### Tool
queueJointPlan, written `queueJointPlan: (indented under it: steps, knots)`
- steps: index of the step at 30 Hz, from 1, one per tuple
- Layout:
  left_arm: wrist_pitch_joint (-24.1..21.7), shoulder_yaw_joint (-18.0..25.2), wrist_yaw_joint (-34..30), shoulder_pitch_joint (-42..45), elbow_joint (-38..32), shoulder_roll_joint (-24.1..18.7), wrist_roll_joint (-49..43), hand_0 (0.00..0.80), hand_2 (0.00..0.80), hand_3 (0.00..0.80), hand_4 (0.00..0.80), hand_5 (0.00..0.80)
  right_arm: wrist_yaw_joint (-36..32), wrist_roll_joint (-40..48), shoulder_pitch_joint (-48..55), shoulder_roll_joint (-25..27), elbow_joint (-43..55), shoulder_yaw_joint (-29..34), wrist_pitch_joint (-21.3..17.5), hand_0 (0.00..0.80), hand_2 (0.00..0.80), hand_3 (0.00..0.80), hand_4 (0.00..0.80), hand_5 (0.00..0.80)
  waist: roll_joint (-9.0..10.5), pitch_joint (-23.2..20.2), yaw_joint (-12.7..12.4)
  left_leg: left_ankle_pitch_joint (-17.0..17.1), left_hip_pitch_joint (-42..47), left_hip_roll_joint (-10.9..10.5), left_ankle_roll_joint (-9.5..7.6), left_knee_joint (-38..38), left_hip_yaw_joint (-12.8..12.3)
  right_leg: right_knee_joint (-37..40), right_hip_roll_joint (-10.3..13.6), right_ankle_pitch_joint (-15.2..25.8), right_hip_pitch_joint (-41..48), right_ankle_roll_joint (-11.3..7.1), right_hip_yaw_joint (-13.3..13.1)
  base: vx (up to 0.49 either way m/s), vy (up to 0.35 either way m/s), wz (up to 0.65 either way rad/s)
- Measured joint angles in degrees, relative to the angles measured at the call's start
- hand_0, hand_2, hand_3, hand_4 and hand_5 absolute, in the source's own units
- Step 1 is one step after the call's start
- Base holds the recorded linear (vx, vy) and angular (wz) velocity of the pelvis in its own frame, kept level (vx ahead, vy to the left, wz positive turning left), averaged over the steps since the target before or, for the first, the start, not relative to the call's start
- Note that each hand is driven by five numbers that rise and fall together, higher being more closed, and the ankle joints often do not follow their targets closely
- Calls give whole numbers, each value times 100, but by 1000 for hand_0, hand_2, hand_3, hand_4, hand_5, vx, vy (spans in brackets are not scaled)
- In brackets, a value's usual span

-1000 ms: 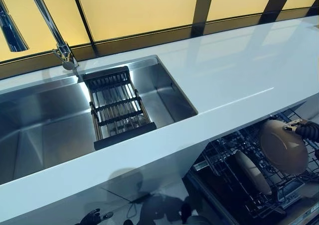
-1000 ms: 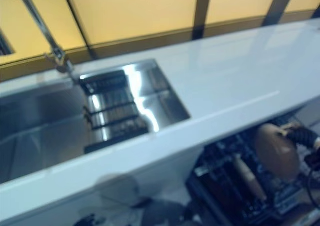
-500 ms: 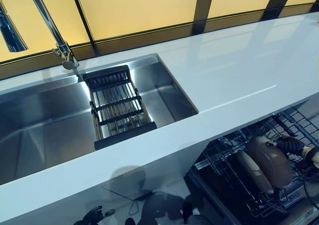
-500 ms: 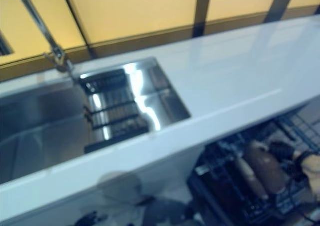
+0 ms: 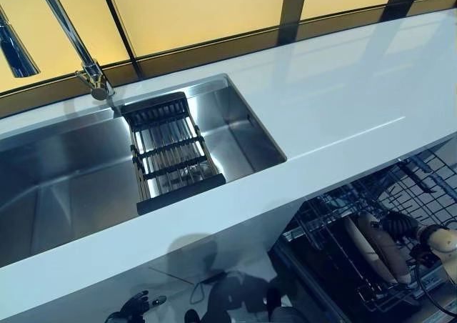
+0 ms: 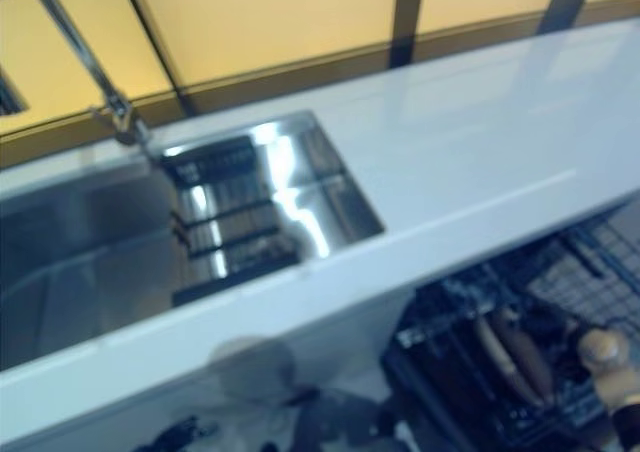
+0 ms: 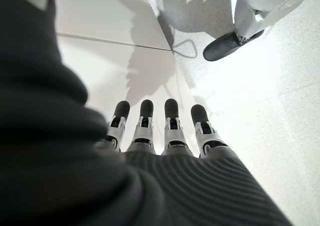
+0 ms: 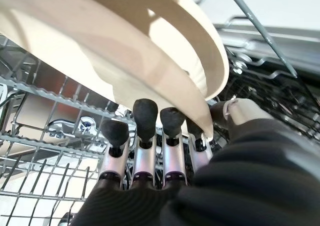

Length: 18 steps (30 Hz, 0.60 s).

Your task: Take plates into dishwasher

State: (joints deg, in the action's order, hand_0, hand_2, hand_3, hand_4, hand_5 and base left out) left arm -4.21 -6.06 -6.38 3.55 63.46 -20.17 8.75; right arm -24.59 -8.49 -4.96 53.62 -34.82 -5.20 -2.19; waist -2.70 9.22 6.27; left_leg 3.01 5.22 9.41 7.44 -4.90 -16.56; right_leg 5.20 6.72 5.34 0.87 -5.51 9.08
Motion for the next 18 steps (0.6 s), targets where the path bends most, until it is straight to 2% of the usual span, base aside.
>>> queueJointPlan:
  steps: [16, 17, 18]
  knots:
    - [3, -3, -36, -59, -31, 0, 0, 0, 0, 0, 0, 0, 195, -210, -101, -131, -311, -38, -38, 800, 800, 800, 800, 800, -12, -2, -86, 23, -80, -49, -32, 3, 110, -1, 49, -2, -9, -8, 89, -7, 2, 3]
    - [5, -2, -36, -58, -55, 0, 0, 0, 0, 0, 0, 0, 194, -210, -101, -131, -311, -38, -37, 609, 609, 609, 609, 609, -12, -2, -85, 23, -80, -49, -32, 3, 110, -1, 49, -2, -9, -8, 88, 0, 0, 0]
    - [6, -2, -36, -60, -64, 0, 0, 0, 0, 0, 0, 0, 195, -211, -101, -131, -311, -38, -36, 489, 489, 489, 489, 489, -11, -1, -84, 23, -80, -49, -32, 3, 110, -1, 48, -2, -9, -8, 88, 0, 0, 0]
